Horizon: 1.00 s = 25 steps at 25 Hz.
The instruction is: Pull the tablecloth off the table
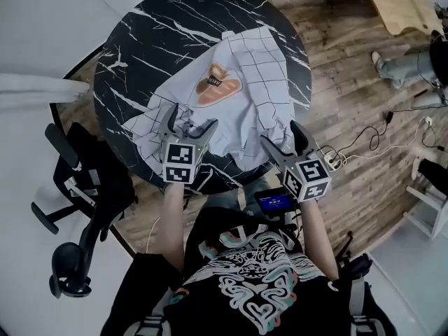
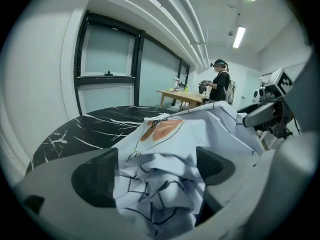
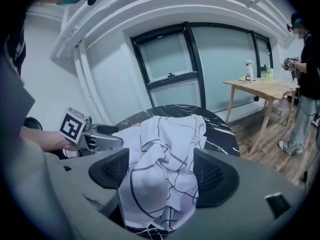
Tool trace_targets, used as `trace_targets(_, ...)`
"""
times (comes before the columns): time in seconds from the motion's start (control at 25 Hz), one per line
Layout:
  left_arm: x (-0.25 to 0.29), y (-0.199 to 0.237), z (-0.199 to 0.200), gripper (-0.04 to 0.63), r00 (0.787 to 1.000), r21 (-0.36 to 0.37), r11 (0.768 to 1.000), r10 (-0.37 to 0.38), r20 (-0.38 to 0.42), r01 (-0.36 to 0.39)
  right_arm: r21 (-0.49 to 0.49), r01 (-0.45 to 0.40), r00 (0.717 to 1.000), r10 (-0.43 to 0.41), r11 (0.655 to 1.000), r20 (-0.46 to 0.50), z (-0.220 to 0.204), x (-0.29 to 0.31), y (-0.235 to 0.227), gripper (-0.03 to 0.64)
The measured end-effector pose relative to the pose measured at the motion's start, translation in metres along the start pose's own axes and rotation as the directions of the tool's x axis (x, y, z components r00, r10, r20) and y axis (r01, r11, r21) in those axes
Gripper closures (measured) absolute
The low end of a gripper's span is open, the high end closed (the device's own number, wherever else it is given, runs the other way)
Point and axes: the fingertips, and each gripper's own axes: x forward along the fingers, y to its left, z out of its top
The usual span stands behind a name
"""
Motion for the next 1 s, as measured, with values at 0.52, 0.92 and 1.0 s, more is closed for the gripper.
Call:
trace_targets(0.52, 0.023, -0.001, -0.021, 0.106, 0.995, 0.004, 1.000, -0.028, -0.095, 0.029, -0.065, -0.007, 0.997, 0.002, 0.998, -0.083, -0.021, 0.022, -0.008, 0.221)
trace_targets(0.92, 0.034, -0.003, -0.029, 0.103, 0.994, 0.002, 0.999, -0.041, -0.099, 0.041, -0.112, -0.086, 0.987, 0.069, 0.990, -0.144, -0.033, 0.043, 0.002, 0.233)
trace_targets(1.0, 0.036, -0.002, -0.029, 0.102, 0.995, 0.010, 0.999, -0.033, -0.091, 0.034, -0.123, -0.088, 0.986, 0.069, 0.989, -0.151, -0.034, 0.047, 0.002, 0.235)
